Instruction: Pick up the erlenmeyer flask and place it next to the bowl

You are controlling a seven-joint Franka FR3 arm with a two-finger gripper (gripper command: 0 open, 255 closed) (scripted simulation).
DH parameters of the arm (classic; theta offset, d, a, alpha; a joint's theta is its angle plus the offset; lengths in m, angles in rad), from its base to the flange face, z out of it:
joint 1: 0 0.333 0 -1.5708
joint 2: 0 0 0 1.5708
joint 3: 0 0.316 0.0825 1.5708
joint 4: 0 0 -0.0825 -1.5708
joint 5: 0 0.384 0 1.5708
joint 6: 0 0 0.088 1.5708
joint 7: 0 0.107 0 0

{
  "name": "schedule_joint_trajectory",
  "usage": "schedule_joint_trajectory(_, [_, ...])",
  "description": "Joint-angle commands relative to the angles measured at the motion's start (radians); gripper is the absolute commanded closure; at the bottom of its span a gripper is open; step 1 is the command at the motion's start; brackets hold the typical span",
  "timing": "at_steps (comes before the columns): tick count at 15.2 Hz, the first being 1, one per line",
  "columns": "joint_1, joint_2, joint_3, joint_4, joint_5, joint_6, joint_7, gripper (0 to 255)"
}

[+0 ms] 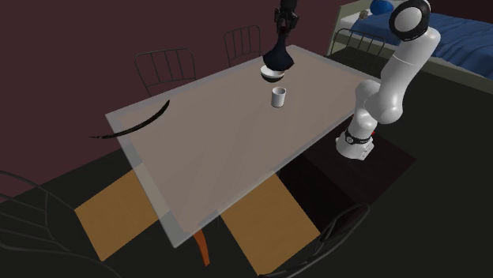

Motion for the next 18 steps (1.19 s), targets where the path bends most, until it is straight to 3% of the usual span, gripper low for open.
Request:
schedule_joint_trajectory(1, [-0.018,0.015,-0.037,0.021,0.010,-0.007,-0.057,255])
schedule_joint_trajectory(6, [-0.070,0.083,-0.141,0.085,0.062,-0.024,-0.212,255])
schedule_joint_trajectory(11, [-0.158,0.217,-0.254,0.189,0.179,-0.059,-0.401,255])
schedule_joint_trajectory(18, [-0.137,0.155,-0.232,0.046,0.126,0.051,-0.373,255])
